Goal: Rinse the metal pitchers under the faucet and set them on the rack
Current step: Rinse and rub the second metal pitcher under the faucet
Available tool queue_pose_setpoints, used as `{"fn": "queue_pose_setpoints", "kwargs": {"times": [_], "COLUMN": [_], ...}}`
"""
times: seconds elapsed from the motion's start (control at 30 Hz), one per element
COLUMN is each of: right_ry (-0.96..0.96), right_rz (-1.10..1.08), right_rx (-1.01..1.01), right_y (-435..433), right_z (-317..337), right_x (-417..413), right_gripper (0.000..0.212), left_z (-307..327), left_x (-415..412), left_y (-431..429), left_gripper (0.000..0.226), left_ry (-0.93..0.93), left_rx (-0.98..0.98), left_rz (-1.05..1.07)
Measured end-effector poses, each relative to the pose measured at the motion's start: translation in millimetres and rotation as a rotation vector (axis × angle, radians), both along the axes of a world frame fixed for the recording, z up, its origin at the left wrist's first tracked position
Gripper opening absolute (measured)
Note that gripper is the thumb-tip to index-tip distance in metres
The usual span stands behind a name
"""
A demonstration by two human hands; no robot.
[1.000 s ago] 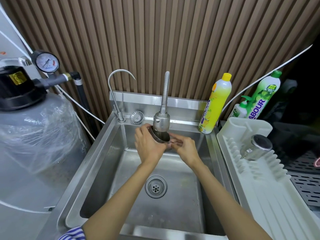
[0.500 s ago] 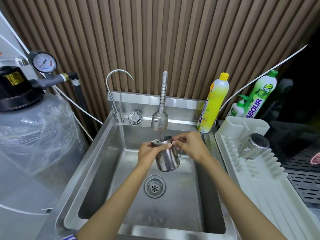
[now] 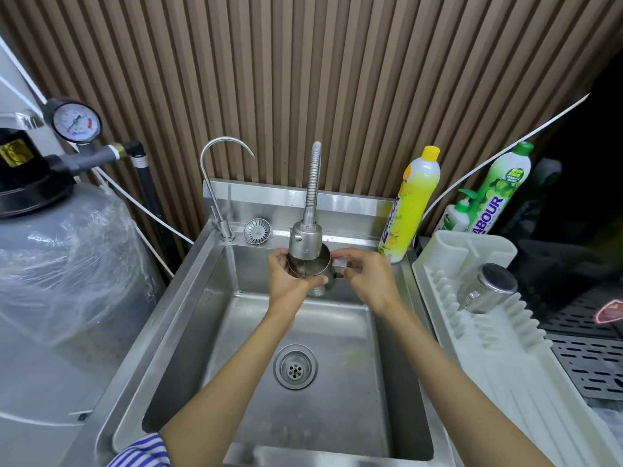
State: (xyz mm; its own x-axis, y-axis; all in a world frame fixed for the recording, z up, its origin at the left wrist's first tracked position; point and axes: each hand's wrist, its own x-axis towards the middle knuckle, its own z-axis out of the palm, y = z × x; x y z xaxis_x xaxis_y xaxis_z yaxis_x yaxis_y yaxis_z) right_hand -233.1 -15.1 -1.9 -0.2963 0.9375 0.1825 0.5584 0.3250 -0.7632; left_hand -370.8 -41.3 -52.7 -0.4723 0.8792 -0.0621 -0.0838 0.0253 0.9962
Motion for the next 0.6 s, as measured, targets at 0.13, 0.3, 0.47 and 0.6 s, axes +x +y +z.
{"fn": "queue_pose_setpoints", "kwargs": {"times": [0.13,0.3,0.47,0.6], "right_ry": [0.154,0.313,0.395,0.308], "right_rz": [-0.057,-0.054,0.009,-0.003], "right_rx": [-0.11,-0.339,-0.46,-0.394], "right_y": [4,1,-4,-3], "right_z": [-11,-28,-34,-28], "right_x": [-9,-14,-13,-10], "right_gripper": [0.048,0.042,0.038,0.028], "left_z": [8,13,14,16], "left_x": [-2,-10,-18,-18], "left_y": [-1,-7,-15,-20], "left_gripper": [0.081,0.08,0.085,0.079], "left_ry": [0.241,0.496,0.684,0.575], "left_rx": [0.059,0.03,-0.101,-0.179], "left_rz": [0.071,0.075,0.087,0.065]}}
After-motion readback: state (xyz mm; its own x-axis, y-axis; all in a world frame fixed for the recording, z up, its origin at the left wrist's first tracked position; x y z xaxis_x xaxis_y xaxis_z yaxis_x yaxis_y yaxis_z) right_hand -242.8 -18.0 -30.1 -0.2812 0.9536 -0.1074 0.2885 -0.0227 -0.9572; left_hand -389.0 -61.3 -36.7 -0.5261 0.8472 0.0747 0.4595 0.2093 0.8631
